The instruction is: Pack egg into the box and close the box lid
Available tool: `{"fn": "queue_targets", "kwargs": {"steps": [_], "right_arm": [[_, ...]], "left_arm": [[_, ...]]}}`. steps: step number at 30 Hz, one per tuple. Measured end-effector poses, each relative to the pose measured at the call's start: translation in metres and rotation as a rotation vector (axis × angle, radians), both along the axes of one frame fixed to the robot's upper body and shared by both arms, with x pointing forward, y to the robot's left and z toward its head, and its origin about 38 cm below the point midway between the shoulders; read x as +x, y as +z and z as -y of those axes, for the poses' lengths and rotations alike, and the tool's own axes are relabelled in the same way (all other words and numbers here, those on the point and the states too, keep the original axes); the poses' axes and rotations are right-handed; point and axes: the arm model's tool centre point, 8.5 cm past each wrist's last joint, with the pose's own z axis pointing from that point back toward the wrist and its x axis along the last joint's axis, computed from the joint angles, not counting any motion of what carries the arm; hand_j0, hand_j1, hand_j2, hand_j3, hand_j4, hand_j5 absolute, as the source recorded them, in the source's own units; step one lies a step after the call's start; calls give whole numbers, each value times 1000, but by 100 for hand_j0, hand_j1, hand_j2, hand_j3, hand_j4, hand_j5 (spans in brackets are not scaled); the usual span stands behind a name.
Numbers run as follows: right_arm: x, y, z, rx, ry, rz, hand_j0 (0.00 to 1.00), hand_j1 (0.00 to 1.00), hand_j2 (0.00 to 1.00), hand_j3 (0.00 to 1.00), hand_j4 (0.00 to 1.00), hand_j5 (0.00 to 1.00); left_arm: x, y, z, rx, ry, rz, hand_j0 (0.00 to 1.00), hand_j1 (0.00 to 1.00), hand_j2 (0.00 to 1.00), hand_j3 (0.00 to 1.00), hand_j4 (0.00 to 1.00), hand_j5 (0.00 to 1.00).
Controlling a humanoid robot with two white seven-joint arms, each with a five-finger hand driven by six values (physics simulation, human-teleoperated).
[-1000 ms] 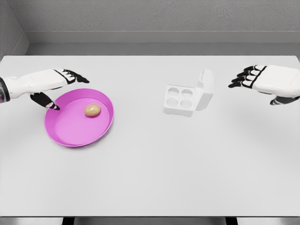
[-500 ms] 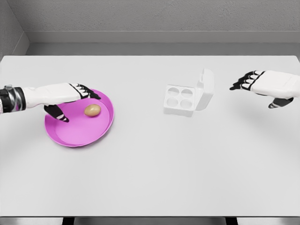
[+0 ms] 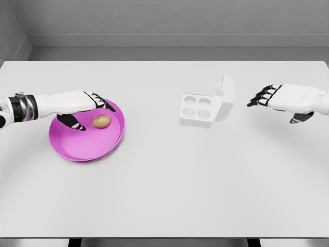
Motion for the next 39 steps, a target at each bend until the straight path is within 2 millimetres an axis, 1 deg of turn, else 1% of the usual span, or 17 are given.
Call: {"fn": "queue_targets", "kwargs": {"steps": [14, 23, 29, 39], "right_arm": [[0, -2, -1, -2, 3, -4, 100, 100, 100, 100, 100, 100], [0, -2, -2, -1, 4, -5, 100, 100, 100, 100, 100, 100], [0, -2, -2, -2, 4, -5, 100, 100, 100, 100, 100, 100], [0, -2, -2, 0, 5, -4, 100, 100, 100, 100, 100, 100]], "left_arm": [[1, -9, 11, 6, -16, -11, 88, 88, 88, 88, 88, 88], [7, -17, 4, 24, 17, -24, 87, 87, 87, 87, 87, 87], [8, -19, 5, 25, 22, -26, 84, 84, 84, 84, 84, 84], [9, -14, 2, 37, 18, -11, 85, 85, 85, 85, 85, 85]]}}
